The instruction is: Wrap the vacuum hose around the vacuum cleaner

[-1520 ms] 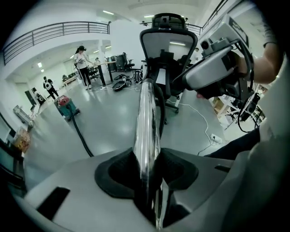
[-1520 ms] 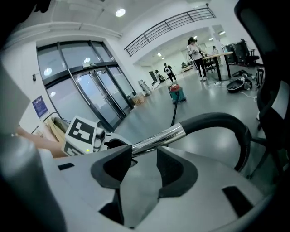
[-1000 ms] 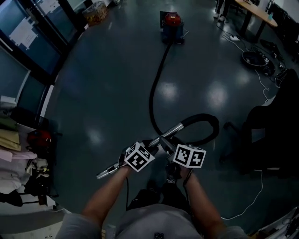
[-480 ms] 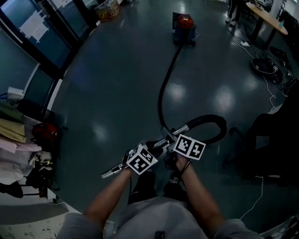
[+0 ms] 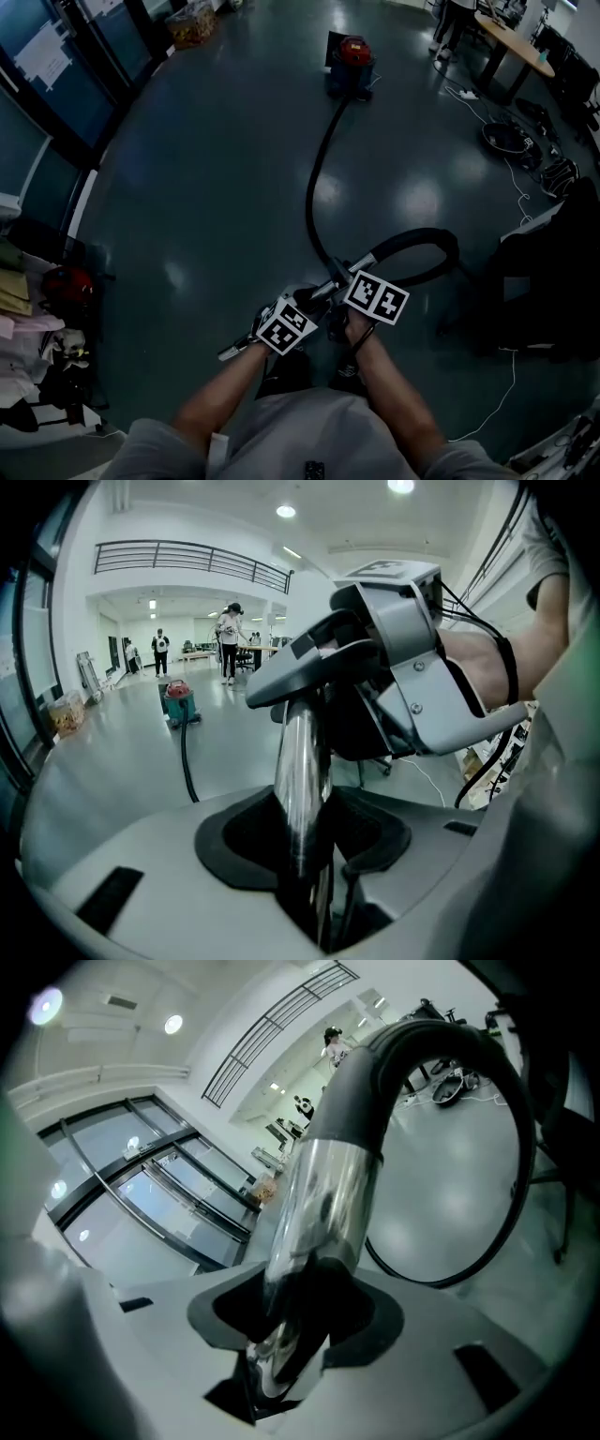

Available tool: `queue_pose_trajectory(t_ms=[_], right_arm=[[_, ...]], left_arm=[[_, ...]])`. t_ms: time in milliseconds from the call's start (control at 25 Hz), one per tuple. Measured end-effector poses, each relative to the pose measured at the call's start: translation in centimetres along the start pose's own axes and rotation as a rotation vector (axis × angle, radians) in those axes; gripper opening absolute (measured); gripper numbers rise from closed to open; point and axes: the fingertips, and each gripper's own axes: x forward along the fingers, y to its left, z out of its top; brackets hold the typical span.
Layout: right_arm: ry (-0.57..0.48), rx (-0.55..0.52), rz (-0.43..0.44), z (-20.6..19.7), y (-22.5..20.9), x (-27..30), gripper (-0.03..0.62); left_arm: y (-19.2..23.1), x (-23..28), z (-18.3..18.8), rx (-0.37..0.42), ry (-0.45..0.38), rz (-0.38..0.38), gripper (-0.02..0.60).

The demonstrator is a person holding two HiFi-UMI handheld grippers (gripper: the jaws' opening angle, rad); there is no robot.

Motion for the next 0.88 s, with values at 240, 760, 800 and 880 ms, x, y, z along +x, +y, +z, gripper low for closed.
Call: queue_pose_trajectory(t_ms=[240,760,800,880], right_arm=[[-0.045,-0.048,-0.037,1.8,3.2,1.9,0.163],[-0.143,-0.128,-0.081,6.4,5.3,1.0,0.16],[-0.138,-0.148,-0.085,6.7,5.3,1.0,0.16],[-0.117,-0.199,-0.093,7.4,5.0,1.0,0.16]], left_arm=[[3.6,-1.4,1.1,0.096,-0.04,-0.057,0.167],[7.1,-3.3,-1.9,0.242,0.051,-0.1,0.184],[7.0,-3.2,-1.8,0.242,0.054,-0.102,0.184],[6.7,-3.0,-1.5,0.24,0.059,-0.103,0.184]])
